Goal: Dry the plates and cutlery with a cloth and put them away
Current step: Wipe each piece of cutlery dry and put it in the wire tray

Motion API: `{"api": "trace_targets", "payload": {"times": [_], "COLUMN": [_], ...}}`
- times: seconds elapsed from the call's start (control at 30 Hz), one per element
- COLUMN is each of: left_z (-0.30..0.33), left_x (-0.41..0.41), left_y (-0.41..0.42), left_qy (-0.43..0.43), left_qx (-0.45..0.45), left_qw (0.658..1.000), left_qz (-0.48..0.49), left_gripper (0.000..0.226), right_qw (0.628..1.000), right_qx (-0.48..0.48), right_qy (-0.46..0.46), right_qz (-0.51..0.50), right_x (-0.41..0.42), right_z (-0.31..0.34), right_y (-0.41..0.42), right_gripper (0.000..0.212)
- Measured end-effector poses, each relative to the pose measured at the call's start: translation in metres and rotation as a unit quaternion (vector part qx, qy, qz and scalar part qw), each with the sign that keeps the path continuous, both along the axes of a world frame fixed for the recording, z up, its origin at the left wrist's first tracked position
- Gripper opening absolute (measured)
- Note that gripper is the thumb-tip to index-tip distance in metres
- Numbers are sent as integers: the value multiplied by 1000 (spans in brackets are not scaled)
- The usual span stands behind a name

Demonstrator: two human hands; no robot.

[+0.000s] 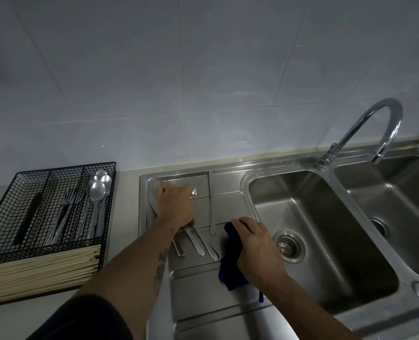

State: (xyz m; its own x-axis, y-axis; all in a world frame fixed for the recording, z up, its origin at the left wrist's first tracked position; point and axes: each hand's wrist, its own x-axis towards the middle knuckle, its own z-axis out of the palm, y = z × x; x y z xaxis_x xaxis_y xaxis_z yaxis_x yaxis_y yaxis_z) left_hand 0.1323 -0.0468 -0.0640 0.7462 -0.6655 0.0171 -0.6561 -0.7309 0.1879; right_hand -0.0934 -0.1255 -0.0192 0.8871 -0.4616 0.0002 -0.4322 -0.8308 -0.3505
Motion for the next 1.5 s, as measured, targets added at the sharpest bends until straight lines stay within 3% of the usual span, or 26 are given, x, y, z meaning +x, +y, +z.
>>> {"api": "trace_targets", "payload": {"times": [0.17,0.33,0.4,0.53,0.8,1.17,1.33,1.5], "left_z": [1,-2,0,5,33,64,87,104], "left_x": [4,12,12,19,15,-35,-51,-55], "left_y": [-5,-8,-10,-16,-22,28,52,86], "left_qy": [-37,6,46,136,175,226,246,248], "left_qx": [3,-77,-148,-265,-381,-246,-263,-251], "left_qw": [999,996,985,938,897,942,930,931], "left_qz": [-14,33,82,178,140,-25,-70,-89], "left_gripper": [30,17,9,16,21,16,27,32], "right_qw": [1000,1000,1000,1000,999,981,980,982], "right_qx": [0,2,5,3,6,-53,-131,-164], "right_qy": [3,-3,-7,-5,-42,-189,-139,-88], "right_qz": [4,-5,-7,-8,-13,-4,64,25], "right_x": [3,5,5,8,5,26,35,27], "right_z": [0,-1,-3,-5,-4,37,36,37], "right_y": [3,4,3,2,1,21,36,57], "right_gripper": [65,67,68,69,65,65,71,81]}}
